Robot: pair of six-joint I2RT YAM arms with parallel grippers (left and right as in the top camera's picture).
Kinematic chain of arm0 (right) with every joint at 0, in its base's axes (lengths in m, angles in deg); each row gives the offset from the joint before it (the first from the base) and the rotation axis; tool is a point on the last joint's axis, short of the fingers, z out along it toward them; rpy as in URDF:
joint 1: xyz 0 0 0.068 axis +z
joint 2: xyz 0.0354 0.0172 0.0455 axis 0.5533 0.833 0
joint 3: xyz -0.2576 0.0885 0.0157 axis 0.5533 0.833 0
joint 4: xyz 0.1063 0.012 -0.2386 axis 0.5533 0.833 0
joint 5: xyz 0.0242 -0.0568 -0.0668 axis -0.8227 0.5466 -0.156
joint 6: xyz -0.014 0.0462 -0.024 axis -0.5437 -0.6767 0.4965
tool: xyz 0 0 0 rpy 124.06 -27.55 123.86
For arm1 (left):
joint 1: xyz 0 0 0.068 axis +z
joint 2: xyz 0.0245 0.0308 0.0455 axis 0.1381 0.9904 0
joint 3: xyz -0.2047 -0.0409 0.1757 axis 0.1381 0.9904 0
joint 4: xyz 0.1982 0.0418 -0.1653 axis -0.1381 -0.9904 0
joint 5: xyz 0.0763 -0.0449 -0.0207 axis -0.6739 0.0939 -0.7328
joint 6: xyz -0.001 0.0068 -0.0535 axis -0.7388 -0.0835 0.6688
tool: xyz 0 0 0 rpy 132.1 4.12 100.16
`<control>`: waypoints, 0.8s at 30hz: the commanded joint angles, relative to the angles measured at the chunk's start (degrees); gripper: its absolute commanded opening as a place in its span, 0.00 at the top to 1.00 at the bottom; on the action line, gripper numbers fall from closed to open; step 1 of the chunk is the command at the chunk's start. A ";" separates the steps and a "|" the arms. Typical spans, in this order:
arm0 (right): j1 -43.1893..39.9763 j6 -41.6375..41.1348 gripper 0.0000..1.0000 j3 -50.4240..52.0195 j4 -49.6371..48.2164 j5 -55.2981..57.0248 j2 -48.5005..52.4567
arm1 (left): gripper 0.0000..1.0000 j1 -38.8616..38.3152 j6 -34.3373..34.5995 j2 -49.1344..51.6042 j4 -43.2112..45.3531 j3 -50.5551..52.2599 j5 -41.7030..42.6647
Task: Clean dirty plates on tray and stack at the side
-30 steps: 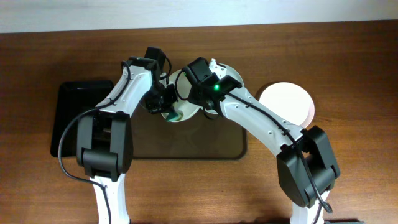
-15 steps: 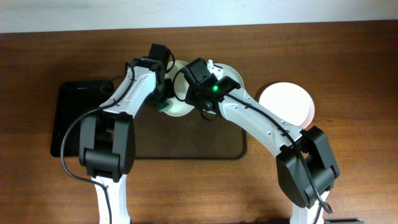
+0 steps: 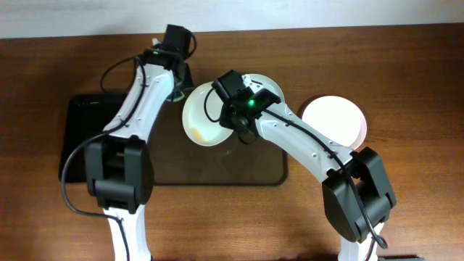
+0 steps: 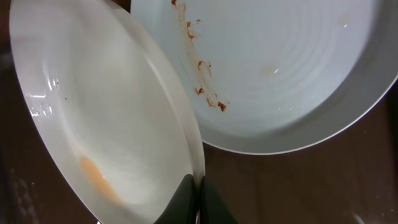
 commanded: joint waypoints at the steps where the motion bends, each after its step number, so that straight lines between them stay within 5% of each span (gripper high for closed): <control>1: -0.15 7.91 0.96 -0.98 0.22 2.64 -0.70 | 1.00 2.19 0.94 -4.20 -5.01 -1.60 5.09; 8: 4.17 17.33 0.96 -0.98 2.05 18.05 -7.21 | 1.00 8.76 -2.34 -4.07 -9.53 -1.57 21.59; 24: 24.28 17.46 0.96 -0.98 5.73 62.99 -8.81 | 1.00 9.53 -2.95 -4.07 -9.66 -1.57 21.46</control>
